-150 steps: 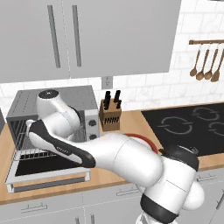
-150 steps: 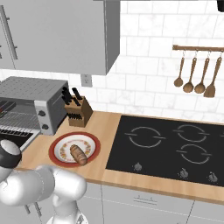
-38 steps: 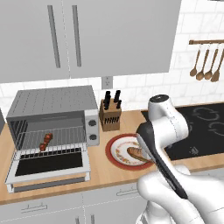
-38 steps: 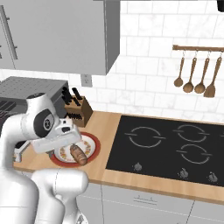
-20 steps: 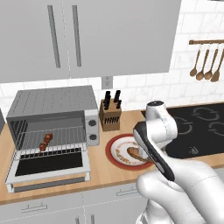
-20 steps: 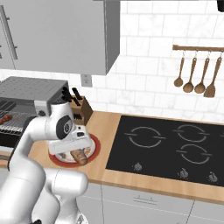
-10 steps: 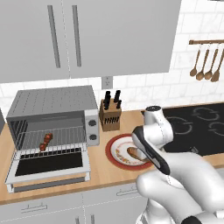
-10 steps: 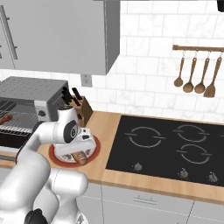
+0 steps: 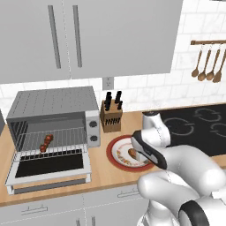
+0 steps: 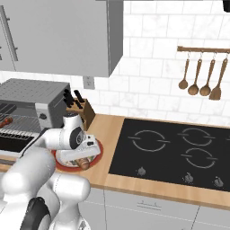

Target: Pick up the kebab skewer and baguette bread, and place them inside the toaster oven. Close the toaster oven door and start by setting the timer.

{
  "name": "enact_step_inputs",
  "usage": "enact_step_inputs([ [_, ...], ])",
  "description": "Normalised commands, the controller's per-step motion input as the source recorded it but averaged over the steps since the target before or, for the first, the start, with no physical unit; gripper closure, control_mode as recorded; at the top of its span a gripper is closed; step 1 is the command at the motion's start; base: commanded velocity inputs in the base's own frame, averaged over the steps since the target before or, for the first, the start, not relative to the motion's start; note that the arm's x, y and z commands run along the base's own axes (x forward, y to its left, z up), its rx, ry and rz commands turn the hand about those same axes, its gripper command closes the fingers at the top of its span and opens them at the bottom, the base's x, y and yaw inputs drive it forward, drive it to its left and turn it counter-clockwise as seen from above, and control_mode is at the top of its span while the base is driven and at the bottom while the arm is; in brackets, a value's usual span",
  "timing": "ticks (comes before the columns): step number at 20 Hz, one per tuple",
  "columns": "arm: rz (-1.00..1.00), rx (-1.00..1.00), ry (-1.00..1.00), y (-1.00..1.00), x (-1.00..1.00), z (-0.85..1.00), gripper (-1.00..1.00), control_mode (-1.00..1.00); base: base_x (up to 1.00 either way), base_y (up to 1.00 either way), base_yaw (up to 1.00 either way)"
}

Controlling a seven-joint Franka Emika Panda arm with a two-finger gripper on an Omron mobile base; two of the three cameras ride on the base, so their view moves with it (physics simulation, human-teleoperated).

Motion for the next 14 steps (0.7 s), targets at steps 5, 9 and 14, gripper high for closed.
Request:
enact_step_inputs([
  [5,0.0,0.0,0.0,0.0,0.01,-0.23,-1.0,-1.0,0.0,0.0,0.0],
  [9,0.0,0.0,0.0,0.0,0.01,-0.17,-1.0,-1.0,0.0,0.0,0.0],
  [14,0.0,0.0,0.0,0.02,0.0,-0.11,1.0,-1.0,0.0,0.0,0.0],
])
